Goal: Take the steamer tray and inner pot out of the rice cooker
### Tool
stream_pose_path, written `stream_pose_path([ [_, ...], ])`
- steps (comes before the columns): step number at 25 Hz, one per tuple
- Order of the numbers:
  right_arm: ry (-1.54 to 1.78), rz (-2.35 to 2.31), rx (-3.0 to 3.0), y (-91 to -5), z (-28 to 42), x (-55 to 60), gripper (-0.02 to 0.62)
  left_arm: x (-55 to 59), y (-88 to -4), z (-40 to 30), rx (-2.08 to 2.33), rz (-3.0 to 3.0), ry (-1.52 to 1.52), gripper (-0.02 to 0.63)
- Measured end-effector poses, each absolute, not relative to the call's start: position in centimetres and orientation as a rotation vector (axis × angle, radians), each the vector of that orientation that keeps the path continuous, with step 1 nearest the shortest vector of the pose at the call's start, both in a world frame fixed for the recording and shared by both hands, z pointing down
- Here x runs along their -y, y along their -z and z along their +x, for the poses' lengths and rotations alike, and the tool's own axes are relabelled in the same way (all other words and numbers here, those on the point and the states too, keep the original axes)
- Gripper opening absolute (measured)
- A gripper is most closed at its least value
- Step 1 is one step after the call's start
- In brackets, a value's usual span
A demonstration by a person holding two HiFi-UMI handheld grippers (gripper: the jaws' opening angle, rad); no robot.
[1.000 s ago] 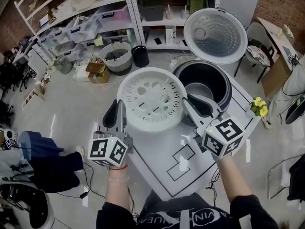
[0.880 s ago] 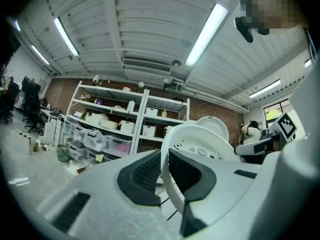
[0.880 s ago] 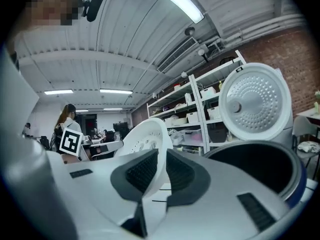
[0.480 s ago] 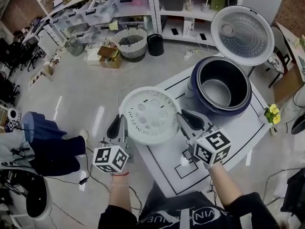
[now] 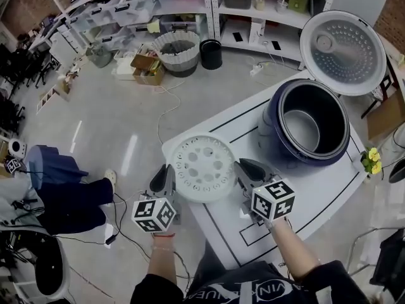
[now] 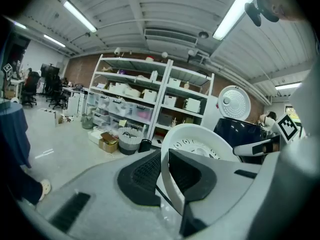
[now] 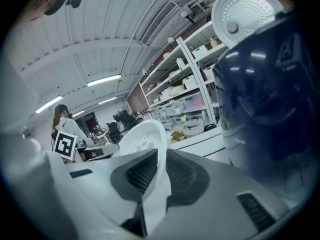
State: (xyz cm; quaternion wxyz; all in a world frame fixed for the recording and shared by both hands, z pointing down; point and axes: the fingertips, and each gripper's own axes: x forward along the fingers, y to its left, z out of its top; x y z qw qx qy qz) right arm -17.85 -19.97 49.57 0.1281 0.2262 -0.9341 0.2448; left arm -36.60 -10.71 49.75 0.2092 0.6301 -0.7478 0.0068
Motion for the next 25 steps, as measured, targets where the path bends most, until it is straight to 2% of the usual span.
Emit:
stream_pose_path([
  [25, -0.866, 0.795, 2.503, -57.0, -20.4, 24.3, 0.049, 17.5, -56.6, -40.0, 1.883, 1.688, -0.181, 0.048],
])
